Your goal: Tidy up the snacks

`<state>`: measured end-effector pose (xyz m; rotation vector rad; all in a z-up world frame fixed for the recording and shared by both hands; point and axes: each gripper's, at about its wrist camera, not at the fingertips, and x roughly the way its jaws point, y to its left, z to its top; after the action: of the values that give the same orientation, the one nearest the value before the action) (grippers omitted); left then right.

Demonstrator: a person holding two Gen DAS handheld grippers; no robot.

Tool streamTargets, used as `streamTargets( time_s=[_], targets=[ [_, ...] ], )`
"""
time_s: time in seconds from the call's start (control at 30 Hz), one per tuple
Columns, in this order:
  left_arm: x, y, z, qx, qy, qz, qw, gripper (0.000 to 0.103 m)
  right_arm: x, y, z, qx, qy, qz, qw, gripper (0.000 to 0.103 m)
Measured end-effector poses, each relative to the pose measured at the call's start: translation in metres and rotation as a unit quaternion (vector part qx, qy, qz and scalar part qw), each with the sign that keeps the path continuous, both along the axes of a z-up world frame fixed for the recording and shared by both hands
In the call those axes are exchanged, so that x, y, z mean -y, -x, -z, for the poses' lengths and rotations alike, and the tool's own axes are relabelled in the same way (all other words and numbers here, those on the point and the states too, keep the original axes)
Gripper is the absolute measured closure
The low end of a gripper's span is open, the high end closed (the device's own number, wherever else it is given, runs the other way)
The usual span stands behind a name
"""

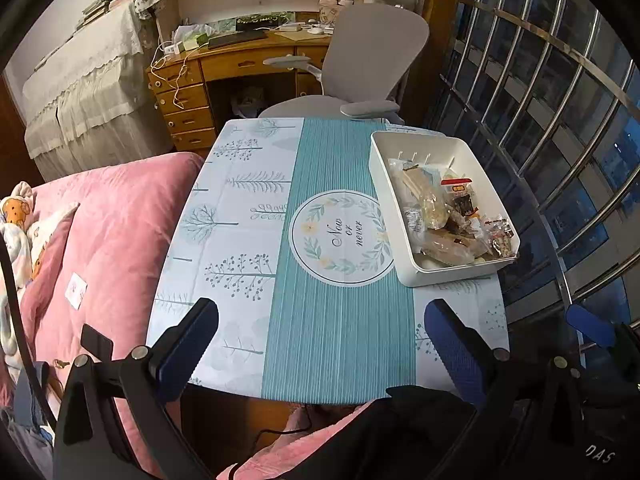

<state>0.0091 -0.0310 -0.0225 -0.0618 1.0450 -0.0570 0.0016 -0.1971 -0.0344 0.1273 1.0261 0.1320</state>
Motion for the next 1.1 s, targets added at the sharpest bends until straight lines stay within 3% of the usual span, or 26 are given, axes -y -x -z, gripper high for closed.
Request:
streamTargets(
  time_s=[1.1],
  targets=[
    [0.0099, -0.0074, 0.0057, -0.010, -0.019, 0.020, 0.9996, 0.001, 0.0103, -0.0029, 0.0087, -0.017, -0.010, 0.023, 1.000, 0.003]
  ],
)
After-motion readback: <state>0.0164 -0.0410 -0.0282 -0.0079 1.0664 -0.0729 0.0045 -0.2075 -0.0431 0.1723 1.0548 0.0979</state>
